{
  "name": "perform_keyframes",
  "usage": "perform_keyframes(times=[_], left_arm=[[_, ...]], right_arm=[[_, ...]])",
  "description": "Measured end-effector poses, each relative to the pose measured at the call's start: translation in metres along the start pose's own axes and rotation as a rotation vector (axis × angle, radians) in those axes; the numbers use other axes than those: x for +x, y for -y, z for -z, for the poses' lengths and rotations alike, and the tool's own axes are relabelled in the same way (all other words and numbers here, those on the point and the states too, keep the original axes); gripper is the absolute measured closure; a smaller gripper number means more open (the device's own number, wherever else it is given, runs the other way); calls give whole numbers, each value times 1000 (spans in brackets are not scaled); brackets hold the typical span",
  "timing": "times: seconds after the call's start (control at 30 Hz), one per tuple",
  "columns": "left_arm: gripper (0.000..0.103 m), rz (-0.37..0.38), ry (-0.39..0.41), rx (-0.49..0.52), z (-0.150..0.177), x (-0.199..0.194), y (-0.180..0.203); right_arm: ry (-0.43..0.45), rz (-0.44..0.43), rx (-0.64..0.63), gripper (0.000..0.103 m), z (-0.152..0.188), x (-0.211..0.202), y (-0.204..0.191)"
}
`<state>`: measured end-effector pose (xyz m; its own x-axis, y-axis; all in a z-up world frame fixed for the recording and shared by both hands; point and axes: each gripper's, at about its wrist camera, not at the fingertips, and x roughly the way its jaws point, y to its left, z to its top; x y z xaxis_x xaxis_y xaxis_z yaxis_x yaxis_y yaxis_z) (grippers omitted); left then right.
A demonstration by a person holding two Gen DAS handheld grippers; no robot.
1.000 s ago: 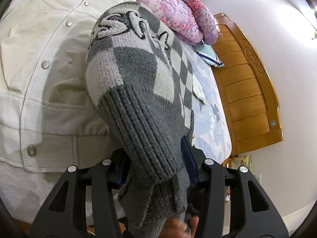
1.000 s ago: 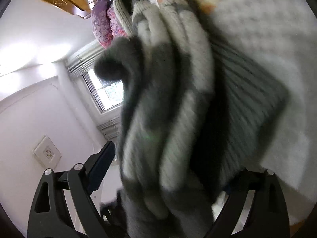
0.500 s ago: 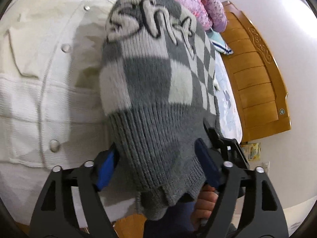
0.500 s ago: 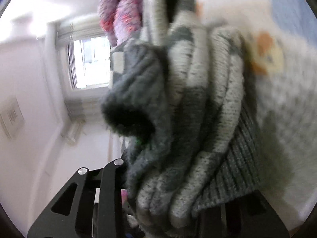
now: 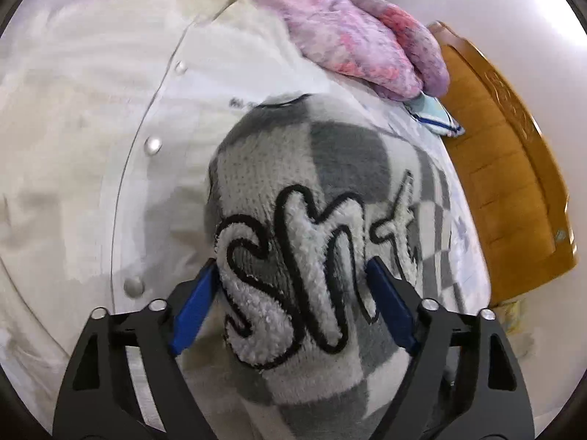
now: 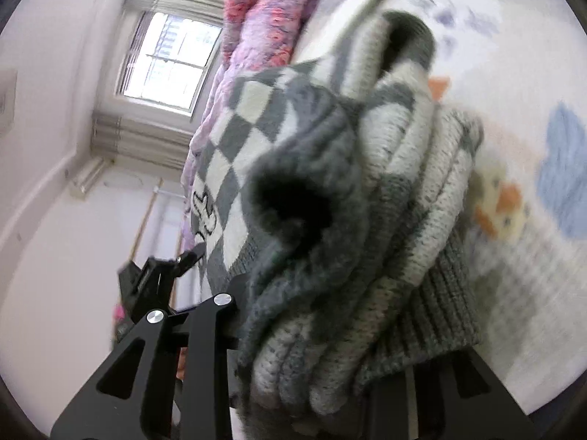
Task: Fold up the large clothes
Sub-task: 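Lower the folded cardigan beside the white jacket and open both tools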
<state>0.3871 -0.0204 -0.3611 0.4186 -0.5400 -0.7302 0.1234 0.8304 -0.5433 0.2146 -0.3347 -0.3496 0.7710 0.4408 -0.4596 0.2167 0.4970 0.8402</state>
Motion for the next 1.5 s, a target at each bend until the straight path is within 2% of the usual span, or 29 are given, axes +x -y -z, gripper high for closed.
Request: perform_keyframes(times=[0.07, 0.23, 0.37, 0.47, 0.5, 0.53, 0.63, 0.7, 0.8, 0.87, 0.93, 1.0, 1.03, 1.1, 1.27, 1.4, 1.5], left_arm=[[33, 12, 28, 35, 5, -5, 8], [35, 71, 84, 46, 23, 8, 44], [37, 161, 97, 35, 24, 38, 92], [49, 203, 94, 126, 26, 66, 140], [64, 218, 102, 156, 28, 72, 154], [65, 246, 97, 190, 29, 79, 172], [65, 242, 39, 235, 34, 98, 207], [65, 182, -9, 252, 42, 114, 216], [64, 172, -32, 262, 54, 119, 213], [63, 151, -36, 282, 56, 119, 215], [58, 112, -44, 309, 57, 120, 218], [30, 65, -74, 314, 57, 124, 218], [30, 34, -98, 304, 60, 128, 215], [30, 45, -98, 282, 61, 126, 210], [29, 46, -99, 271, 69, 109, 199], [25, 34, -89, 258, 75, 80, 179], [22, 8, -70, 272, 83, 56, 168]], right_arm=[[35, 40, -78, 77, -13, -8, -11], [80, 136, -276, 78, -47, -28, -26], [174, 218, -351, 78, -83, -66, -12], [245, 280, -359, 78, -106, -97, 7], [266, 301, -359, 78, -105, -111, 18], [282, 318, -346, 78, -111, -115, 24], [299, 337, -244, 78, -109, -140, 63], [280, 363, -169, 78, -98, -141, 94], [261, 376, -67, 77, -71, -131, 131], [289, 367, -47, 76, -64, -127, 137], [289, 379, -34, 75, -65, -124, 137], [267, 392, -15, 70, -68, -145, 139], [247, 399, 0, 68, -71, -145, 137], [224, 401, 36, 66, -79, -146, 131], [204, 439, 99, 57, -66, -157, 128], [194, 499, 69, 52, -51, -168, 113], [188, 575, -13, 51, -38, -174, 92]])
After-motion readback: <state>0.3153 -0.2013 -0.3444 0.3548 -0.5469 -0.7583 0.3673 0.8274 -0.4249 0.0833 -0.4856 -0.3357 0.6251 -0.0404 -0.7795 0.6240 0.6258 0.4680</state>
